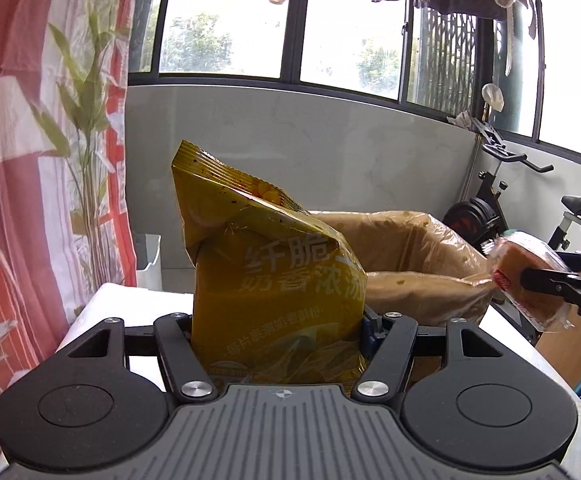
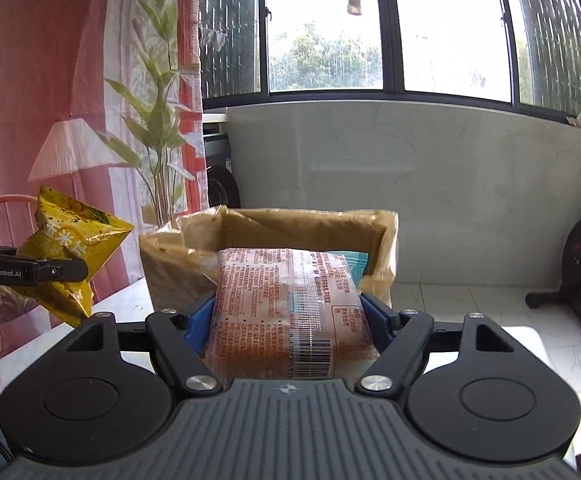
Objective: Organize snacks
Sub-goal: 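Carry the pink pack and yellow bag over the box and open both tools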
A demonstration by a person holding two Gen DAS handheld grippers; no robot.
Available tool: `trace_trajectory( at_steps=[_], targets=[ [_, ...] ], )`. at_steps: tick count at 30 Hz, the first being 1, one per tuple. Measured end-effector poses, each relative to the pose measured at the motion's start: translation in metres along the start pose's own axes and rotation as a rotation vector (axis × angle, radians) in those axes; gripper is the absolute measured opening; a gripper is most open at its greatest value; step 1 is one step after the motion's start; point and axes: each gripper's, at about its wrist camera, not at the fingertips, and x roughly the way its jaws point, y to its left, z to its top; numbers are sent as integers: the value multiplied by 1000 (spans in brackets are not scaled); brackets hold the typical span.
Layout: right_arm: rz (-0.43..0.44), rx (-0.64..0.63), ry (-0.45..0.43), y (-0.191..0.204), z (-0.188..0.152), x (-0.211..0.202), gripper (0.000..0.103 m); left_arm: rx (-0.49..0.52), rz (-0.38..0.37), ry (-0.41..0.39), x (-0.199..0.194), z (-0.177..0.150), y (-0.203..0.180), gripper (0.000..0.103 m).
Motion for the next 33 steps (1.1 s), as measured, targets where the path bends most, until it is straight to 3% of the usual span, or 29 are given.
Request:
trace_trajectory(
  at_steps=[4, 9, 14, 16, 18, 21, 25, 33],
  targets=[
    [-48, -38, -29, -3, 34, 50, 76, 84, 19, -35, 30, 43, -18, 67],
    [-81, 79, -54, -15, 40, 98, 76, 110, 34, 15, 85, 74, -32, 68],
    [-86, 152, 3, -29, 37, 139, 76, 95, 74, 106, 144, 71, -43, 68],
    [-78, 178, 27, -34, 35, 149, 76, 85, 43, 126, 157, 67, -46, 68],
    [-74, 198, 54, -38, 33, 153, 78, 68, 9, 158, 165, 61, -45, 76],
    [-82, 185, 65, -39, 30, 149, 82, 57, 24, 168, 166, 53, -41, 85],
    [-100, 169, 53, -35, 28, 134, 86, 40, 42, 151, 155, 52, -32, 85],
    [-35, 111, 10, -10, 26, 94, 86, 9, 6, 96, 92, 40, -18, 85]
  ],
)
